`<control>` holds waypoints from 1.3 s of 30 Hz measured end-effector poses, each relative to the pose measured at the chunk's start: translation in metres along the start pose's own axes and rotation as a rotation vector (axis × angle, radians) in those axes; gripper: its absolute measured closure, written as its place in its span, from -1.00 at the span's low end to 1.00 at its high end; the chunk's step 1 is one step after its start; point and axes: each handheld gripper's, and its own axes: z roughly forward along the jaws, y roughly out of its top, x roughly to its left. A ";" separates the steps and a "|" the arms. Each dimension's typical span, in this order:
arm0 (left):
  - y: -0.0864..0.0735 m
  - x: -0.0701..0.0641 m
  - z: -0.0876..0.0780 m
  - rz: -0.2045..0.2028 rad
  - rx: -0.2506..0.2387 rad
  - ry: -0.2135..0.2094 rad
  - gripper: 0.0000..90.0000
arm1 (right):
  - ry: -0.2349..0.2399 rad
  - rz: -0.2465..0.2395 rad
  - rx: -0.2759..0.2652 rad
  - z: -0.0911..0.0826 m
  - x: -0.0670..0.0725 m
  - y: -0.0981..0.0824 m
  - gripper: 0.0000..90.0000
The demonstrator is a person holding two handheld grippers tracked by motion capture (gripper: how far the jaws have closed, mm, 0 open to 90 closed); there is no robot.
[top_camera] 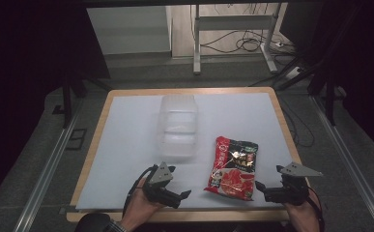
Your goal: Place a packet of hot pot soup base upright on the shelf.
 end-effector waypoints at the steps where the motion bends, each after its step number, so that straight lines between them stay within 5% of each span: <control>1: 0.001 -0.001 0.001 0.002 0.000 -0.001 -0.89 | -0.002 0.000 -0.003 0.000 0.000 0.001 -0.95; 22: 0.024 -0.015 0.025 0.031 -0.034 -0.093 -0.32 | -0.074 -0.017 -0.072 0.006 -0.020 0.010 -0.95; 28: 0.033 -0.017 0.039 0.022 -0.043 -0.155 0.00 | -0.073 -0.022 -0.066 0.008 -0.019 0.011 -0.95; 39: 0.045 -0.027 0.075 0.065 -0.036 -0.218 0.91 | -0.070 -0.017 -0.052 0.009 -0.022 0.010 -0.94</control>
